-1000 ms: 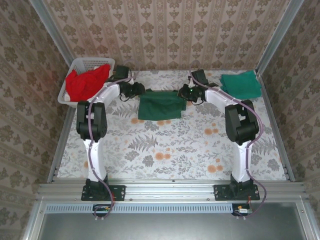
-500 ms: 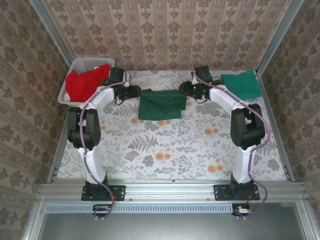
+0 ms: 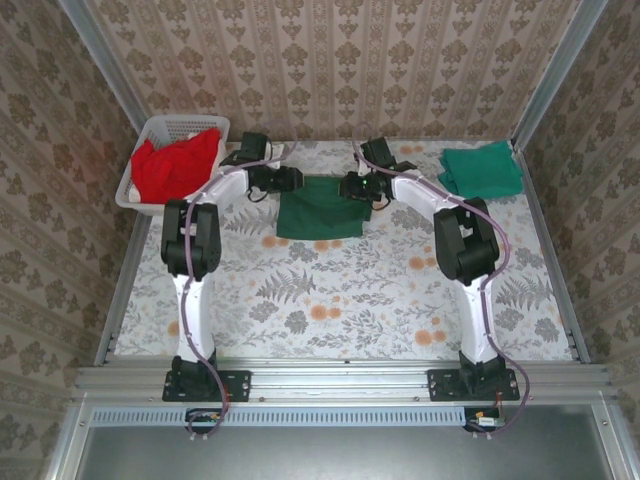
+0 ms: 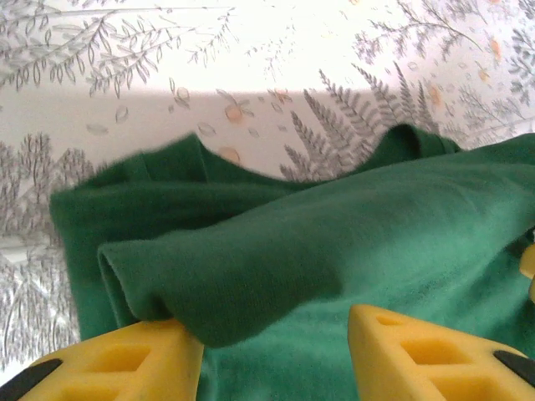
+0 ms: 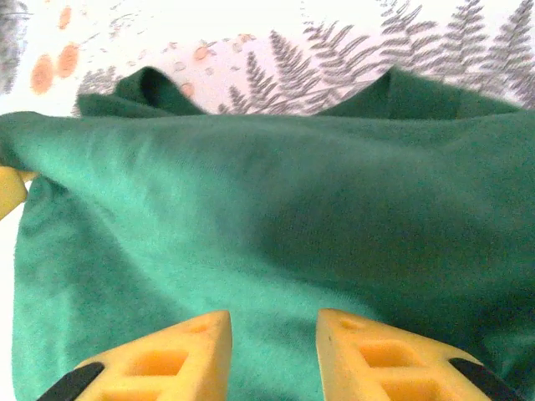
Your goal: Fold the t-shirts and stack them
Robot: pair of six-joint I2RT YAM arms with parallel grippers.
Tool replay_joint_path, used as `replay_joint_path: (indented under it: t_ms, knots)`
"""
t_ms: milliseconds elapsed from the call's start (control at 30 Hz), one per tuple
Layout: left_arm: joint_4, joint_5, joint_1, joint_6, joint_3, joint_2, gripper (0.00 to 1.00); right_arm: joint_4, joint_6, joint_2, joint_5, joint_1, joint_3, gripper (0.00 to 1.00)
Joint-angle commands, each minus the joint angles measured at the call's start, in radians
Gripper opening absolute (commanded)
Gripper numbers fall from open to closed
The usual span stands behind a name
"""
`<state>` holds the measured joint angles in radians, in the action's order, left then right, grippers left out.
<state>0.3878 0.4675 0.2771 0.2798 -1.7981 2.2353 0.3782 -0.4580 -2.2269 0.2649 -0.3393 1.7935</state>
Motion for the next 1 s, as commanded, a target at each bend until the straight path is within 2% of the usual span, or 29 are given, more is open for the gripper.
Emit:
replay_joint_path:
  t_ms: [0, 167, 233, 367, 467, 533, 600, 700, 800, 967]
  knots:
    - [0.076, -0.033, -0.005, -0.035, -0.135, 0.058, 0.52, 0.045, 0.047, -0.071, -0.039, 0.017, 0.126, 0.35]
    - [0.135, -0.1, -0.009, -0.041, -0.237, 0.127, 0.53, 0.072, 0.038, -0.182, -0.036, 0.033, 0.271, 0.4]
    - [0.142, -0.134, -0.011, -0.04, -0.224, 0.111, 0.61, 0.105, 0.022, -0.224, -0.025, 0.04, 0.326, 0.43]
    - [0.103, -0.205, -0.001, -0.055, -0.085, -0.025, 0.64, 0.146, 0.015, -0.198, -0.016, 0.051, 0.333, 0.45]
    - [0.032, -0.274, 0.028, -0.069, 0.075, -0.17, 0.72, 0.068, 0.007, -0.064, -0.042, 0.051, 0.203, 0.55]
    - [-0.023, -0.31, 0.064, -0.077, 0.154, -0.244, 0.76, 0.008, 0.001, 0.048, -0.048, 0.042, 0.094, 0.56]
    - [-0.026, -0.304, 0.096, -0.093, 0.16, -0.255, 0.77, -0.072, -0.005, 0.151, -0.061, 0.023, -0.042, 0.57]
    - [-0.005, -0.294, 0.132, -0.109, 0.085, -0.175, 0.76, -0.188, -0.024, 0.268, -0.066, -0.028, -0.242, 0.57]
    - [0.034, -0.265, 0.123, -0.078, -0.01, -0.063, 0.72, -0.281, -0.068, 0.317, -0.07, -0.072, -0.395, 0.55]
    - [0.037, -0.243, 0.078, -0.025, -0.086, 0.063, 0.7, -0.392, -0.144, 0.272, -0.029, -0.098, -0.503, 0.49]
